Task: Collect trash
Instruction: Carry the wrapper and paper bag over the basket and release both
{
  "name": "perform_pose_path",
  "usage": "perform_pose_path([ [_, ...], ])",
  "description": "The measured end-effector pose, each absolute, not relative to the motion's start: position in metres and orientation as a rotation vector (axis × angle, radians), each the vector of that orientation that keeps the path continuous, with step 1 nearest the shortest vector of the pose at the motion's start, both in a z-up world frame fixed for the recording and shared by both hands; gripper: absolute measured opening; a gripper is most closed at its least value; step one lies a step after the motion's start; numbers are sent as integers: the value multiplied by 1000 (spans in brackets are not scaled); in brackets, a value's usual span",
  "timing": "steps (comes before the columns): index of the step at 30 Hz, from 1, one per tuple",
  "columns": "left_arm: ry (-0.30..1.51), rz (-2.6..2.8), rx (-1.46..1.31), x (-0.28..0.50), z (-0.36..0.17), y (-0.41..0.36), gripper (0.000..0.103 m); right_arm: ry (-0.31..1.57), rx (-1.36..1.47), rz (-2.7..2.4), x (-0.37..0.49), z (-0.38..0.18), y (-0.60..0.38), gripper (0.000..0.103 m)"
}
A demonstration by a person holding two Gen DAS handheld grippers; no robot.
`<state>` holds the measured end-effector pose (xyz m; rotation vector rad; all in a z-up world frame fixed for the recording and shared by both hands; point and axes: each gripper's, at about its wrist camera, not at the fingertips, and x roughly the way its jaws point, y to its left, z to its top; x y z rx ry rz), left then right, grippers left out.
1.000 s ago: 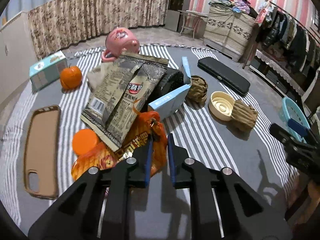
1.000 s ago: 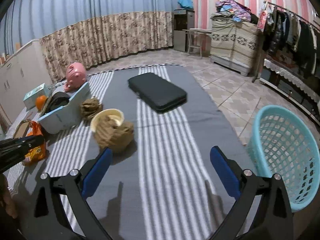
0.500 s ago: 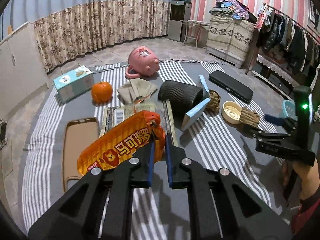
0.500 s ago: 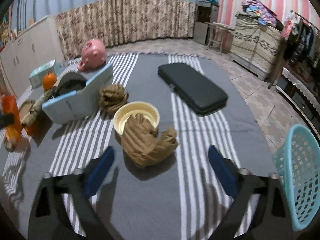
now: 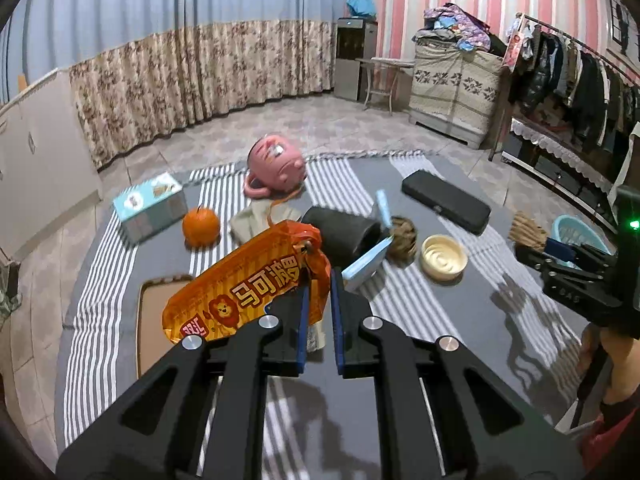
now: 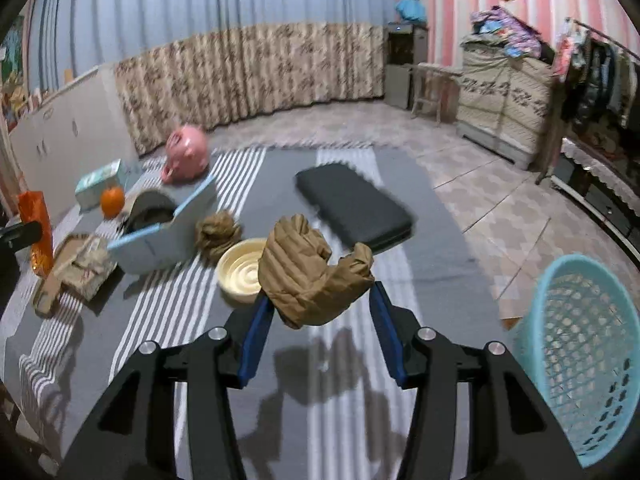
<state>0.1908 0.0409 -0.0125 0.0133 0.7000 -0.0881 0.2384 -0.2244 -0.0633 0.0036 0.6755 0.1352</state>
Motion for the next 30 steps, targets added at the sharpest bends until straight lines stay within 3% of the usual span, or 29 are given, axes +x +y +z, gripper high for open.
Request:
perform_pose_path([
  [16,566,-257,128,194,33,-96,8,573,122,-161,191,-23,-374,49],
  [30,616,-491,127,214,-2,-243,8,578,170,-369,172,-31,-471,49],
])
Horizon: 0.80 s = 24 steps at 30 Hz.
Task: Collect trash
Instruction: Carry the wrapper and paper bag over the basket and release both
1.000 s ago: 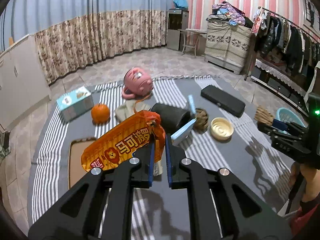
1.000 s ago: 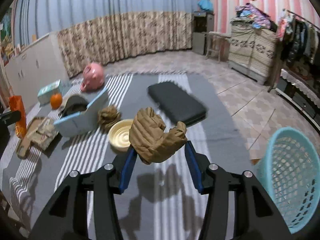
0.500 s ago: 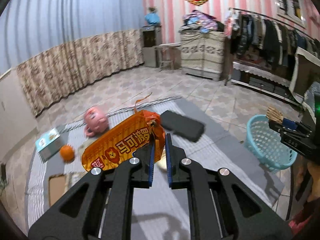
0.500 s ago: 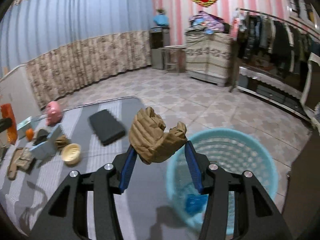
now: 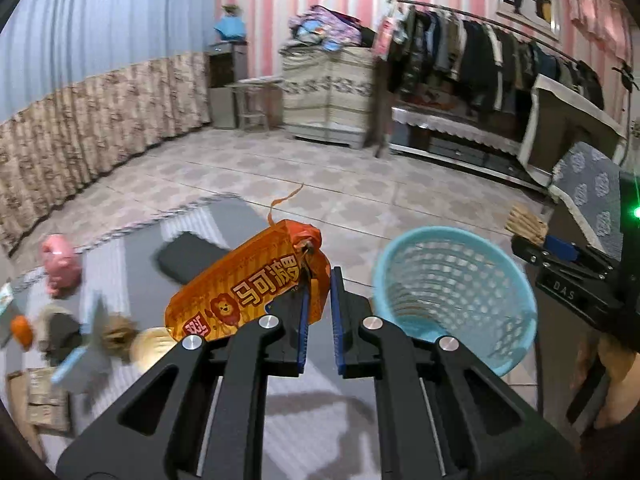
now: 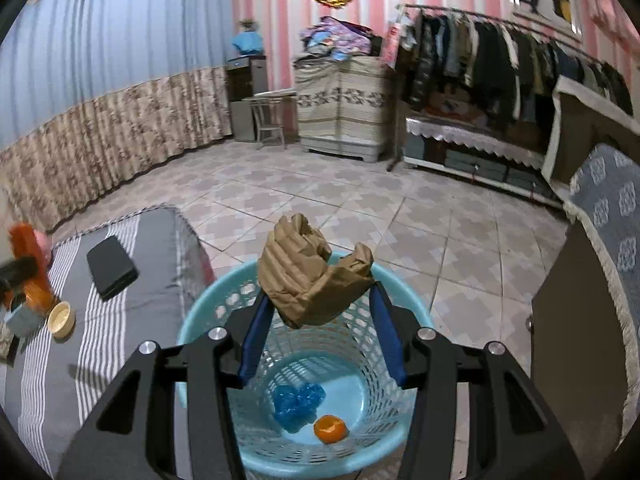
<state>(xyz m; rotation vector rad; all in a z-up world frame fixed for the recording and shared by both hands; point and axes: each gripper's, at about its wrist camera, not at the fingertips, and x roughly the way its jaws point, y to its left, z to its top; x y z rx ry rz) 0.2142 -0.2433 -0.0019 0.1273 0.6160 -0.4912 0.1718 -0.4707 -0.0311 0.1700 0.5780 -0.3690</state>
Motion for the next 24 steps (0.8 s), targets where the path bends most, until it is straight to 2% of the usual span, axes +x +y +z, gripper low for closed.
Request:
perform_pose_path([
  [11,615,-648,155,209,-40,-361,8,593,242,-454,158,-45,-525,49],
  [24,642,-689,209,213,-68,-385,10,609,280,-476,160,-54,-534,49],
])
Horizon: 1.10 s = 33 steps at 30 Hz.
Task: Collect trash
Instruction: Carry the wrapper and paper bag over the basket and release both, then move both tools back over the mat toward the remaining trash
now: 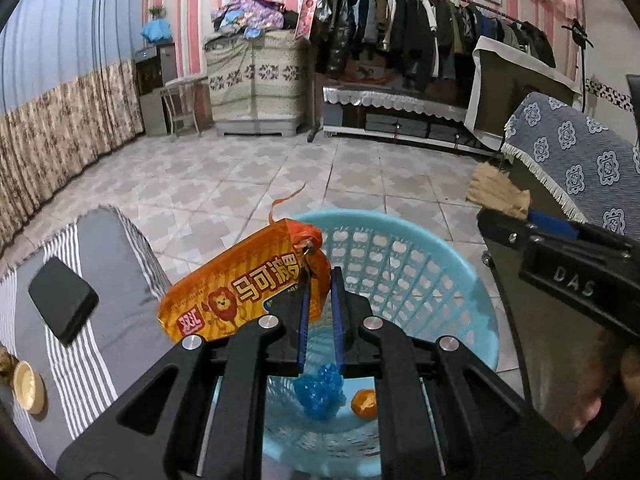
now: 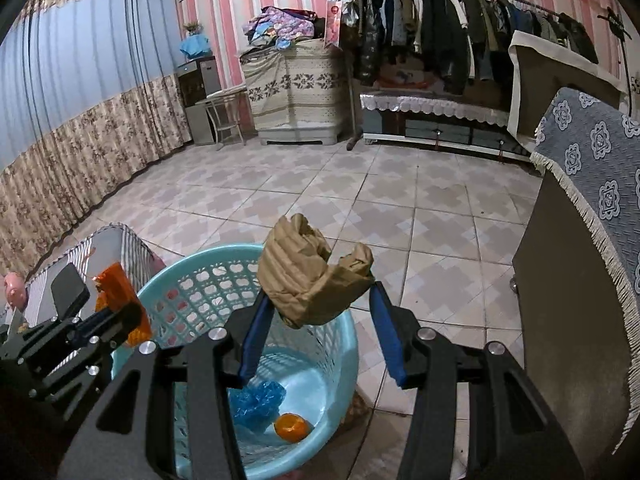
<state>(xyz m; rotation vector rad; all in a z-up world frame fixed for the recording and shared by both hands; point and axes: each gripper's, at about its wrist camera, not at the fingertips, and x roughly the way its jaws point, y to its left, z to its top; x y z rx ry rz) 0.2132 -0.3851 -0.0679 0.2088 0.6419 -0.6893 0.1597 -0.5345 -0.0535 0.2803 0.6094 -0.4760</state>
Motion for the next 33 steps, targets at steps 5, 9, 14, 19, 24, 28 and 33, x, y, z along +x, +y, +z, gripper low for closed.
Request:
perform_pose_path([
  [5,665,-668,201,222,-75,-377,42,630,264,-470,165,-57,-527,49],
  [9,654,-650,183,224,-72,-370,50,641,262,-471,168,-59,-524,49],
  [14,625,-585,201,224,-71,-359,61,646,257,-468,169,-59,-522,49],
  [19,588,-509,199,224,-63,-343,77,646,252,-458,174,-60,-517,49],
  [24,577,-443,137,233,-54,-318,87,660,235,-431,186,-66,-505,49],
  [28,568,-386,94,239,-50,-299,91,662,230,-410,192,-67,-498,49],
  [33,568,-346,60,244,-51,-284,93,664,228,-383,197,-66,-491,61],
])
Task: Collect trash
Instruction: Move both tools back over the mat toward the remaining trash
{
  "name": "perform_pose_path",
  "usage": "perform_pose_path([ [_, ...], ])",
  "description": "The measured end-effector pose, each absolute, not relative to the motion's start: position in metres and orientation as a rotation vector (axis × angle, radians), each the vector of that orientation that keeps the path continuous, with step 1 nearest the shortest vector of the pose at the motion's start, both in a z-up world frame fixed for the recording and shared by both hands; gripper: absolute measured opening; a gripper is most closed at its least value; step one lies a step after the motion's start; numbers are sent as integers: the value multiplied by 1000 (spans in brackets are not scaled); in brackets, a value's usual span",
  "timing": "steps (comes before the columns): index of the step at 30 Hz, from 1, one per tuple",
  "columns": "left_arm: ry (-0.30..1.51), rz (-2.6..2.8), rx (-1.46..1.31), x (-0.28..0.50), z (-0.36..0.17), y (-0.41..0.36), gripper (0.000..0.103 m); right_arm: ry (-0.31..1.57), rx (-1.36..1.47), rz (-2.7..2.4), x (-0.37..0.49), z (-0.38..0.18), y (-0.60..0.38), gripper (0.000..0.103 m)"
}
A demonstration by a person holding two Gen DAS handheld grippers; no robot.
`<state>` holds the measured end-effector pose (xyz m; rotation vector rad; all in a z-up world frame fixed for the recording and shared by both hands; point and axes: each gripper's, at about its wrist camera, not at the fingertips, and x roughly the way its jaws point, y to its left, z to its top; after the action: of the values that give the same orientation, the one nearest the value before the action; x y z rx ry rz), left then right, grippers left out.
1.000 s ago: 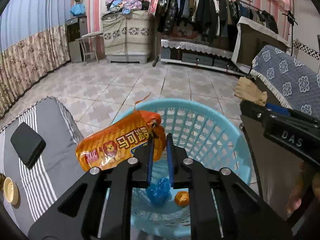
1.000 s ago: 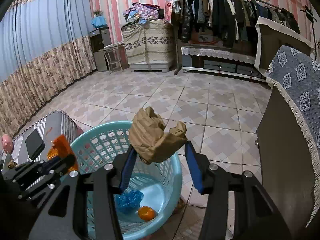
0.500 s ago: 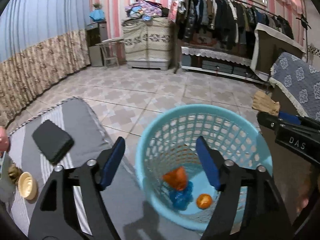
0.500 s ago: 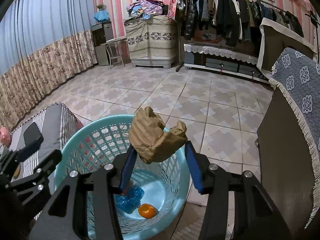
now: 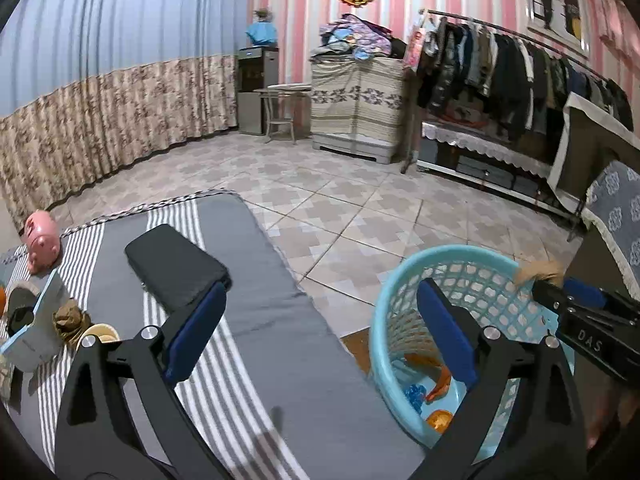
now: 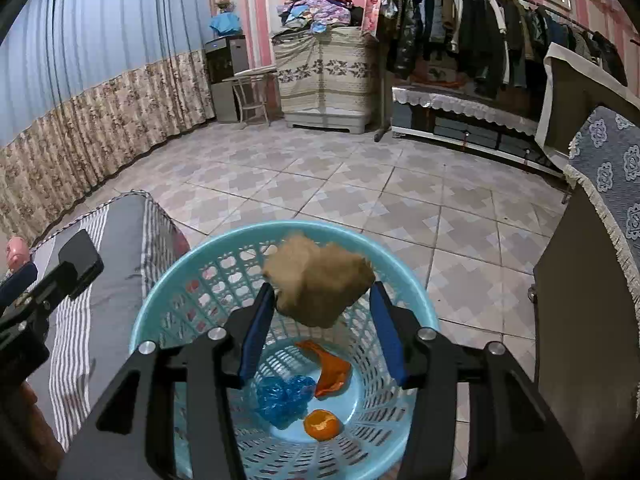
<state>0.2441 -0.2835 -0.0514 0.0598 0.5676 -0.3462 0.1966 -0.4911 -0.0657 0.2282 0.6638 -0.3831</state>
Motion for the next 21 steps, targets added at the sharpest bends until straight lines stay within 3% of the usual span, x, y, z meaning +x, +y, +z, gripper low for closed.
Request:
perform_pose_path([
  [2,570,-330,43,245,-52,-277,94,655,235,-387,197,-65,-489,76],
  [6,569,-303,16,245,-50,-266,95,659,195,-384,199,-64,-481,85],
  [11,554,-233,25,244,-44,-246,97,636,147,-406,197,-60,-476,94],
  [21,534,-151,35,239,-27,-180,97,610,130,-406,200,-54,-468,98],
])
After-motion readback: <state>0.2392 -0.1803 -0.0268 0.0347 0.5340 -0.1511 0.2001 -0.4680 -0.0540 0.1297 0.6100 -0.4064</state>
